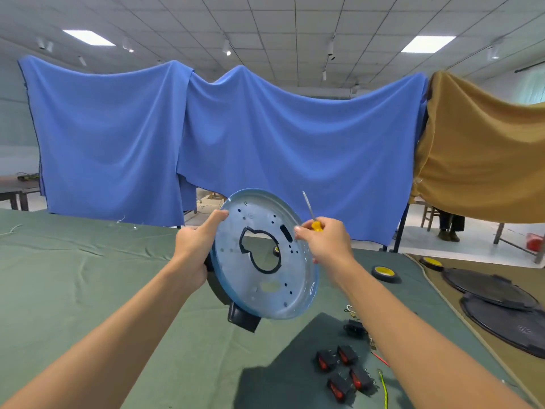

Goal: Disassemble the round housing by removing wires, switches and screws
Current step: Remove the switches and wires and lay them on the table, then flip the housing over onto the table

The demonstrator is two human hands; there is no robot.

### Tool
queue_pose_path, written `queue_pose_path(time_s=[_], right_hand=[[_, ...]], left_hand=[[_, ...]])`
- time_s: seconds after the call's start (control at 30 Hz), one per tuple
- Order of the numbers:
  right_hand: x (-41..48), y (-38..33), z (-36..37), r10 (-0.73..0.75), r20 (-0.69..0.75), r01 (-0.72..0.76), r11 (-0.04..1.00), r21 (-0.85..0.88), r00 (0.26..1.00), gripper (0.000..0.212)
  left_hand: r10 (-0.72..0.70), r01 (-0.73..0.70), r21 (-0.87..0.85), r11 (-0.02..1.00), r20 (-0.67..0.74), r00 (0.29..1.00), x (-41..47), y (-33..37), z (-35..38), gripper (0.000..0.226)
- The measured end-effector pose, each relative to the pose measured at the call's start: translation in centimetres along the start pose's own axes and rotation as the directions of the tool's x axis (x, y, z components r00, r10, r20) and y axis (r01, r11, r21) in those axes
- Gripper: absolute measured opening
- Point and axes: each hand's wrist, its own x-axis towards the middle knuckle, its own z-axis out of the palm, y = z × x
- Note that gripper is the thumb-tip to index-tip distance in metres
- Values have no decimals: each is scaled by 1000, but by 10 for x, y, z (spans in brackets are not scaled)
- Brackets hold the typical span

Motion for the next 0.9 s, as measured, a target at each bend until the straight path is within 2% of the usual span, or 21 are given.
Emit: queue_pose_path(time_s=[0.1, 0.2, 0.3, 0.4, 0.47, 0.57, 0.73, 0.83, 0.9], right_hand=[[9, 24, -8, 1, -140, -27, 982, -186, 990, 15], [16, 44, -8, 93, -174, -136, 956, -259, 980, 25], [15, 62, -1, 224, -131, -251, 934, -253, 966, 39], [9, 72, 12, 347, -18, -346, 927, -143, 938, 31], [6, 75, 22, 378, 43, -373, 923, -94, 925, 22], [0, 79, 30, 394, 70, -382, 913, -143, 916, 18], [-6, 89, 36, 430, 101, -407, 894, -190, 897, 14], [-3, 93, 41, 416, 80, -393, 897, -204, 906, 16], [-1, 97, 43, 406, 68, -381, 895, -233, 911, 21]], left_hand=[[-80, 74, -120, 990, -50, 996, 10, -12, 3, 44], [-161, 133, -233, 963, -105, 981, 17, -29, 9, 41], [-257, 196, -340, 920, -144, 956, 21, -46, 15, 34], [-308, 222, -389, 894, -174, 935, 23, -62, 21, 34], [-320, 232, -385, 893, -181, 930, 24, -73, 24, 33], [-331, 247, -374, 894, -179, 926, 27, -86, 23, 29], [-337, 307, -197, 931, -146, 930, 41, -99, 12, 22], [-278, 292, 54, 955, -188, 942, 47, -105, 5, 22], [-236, 285, 253, 925, -204, 950, 51, -109, -2, 18]])
